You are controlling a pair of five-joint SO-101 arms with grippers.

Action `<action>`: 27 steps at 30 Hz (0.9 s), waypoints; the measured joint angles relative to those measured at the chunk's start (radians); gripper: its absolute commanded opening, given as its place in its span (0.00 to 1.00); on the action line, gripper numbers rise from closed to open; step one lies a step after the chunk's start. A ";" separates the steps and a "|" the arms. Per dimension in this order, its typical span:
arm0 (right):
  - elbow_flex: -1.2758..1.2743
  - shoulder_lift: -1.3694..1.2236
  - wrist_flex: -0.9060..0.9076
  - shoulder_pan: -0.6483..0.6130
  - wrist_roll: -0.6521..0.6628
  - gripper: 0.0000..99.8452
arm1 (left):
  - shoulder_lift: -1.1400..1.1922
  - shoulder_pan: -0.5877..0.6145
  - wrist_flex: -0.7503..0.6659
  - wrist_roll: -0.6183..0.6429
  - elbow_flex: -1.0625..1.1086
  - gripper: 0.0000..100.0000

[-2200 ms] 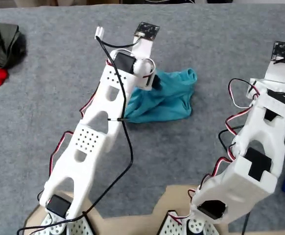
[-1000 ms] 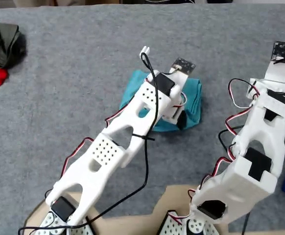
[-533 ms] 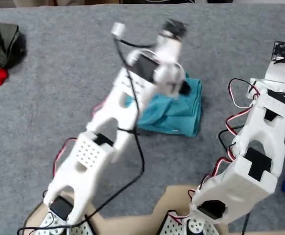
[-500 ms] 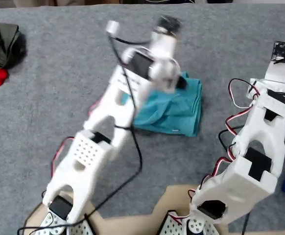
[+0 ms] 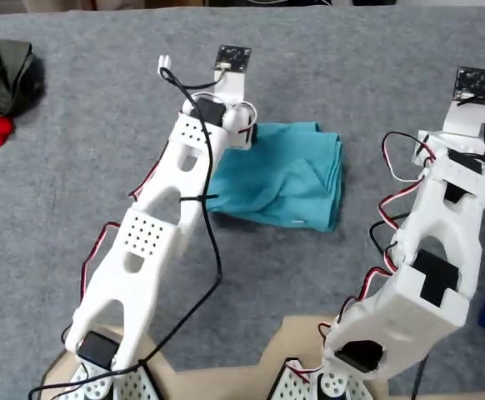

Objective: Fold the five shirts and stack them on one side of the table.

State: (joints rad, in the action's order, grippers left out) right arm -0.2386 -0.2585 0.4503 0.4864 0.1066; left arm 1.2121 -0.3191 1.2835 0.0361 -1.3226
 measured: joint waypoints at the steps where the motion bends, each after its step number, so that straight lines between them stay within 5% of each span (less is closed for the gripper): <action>1: 0.000 0.000 0.000 0.000 0.000 0.01 | 0.009 0.006 -0.005 -0.005 -0.008 0.12; 22: 0.005 0.000 0.054 -0.066 0.075 0.01 | 0.020 0.089 -0.011 -0.083 -0.040 0.07; 27: 0.097 0.002 0.232 -0.170 0.169 0.01 | 0.018 0.068 0.109 -0.083 -0.181 0.23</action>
State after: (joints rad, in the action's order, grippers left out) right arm -0.1419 -0.2570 0.6820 0.3161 0.2754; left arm 1.2306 -0.2516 1.3924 -0.0468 -1.5037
